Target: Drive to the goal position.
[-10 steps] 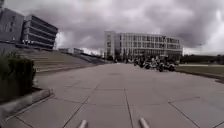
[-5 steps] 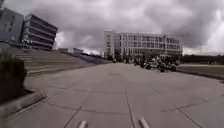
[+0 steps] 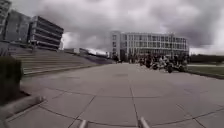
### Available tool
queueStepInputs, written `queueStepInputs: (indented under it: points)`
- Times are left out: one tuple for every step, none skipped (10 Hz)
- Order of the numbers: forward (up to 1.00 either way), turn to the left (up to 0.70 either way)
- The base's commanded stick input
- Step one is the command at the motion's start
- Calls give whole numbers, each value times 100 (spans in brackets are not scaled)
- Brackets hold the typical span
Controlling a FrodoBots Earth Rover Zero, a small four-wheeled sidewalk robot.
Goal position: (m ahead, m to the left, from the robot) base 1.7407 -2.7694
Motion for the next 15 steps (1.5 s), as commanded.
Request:
queueStepInputs:
  points:
    - [50, 0]
    - [50, 0]
    - [50, 0]
    - [50, 0]
    - [50, 0]
    - [50, 0]
    - [50, 0]
    - [50, 0]
    - [50, 0]
    - [50, 0]
    - [50, 0]
    - [50, 0]
    - [50, 0]
    - [50, 0]
    - [50, 0]
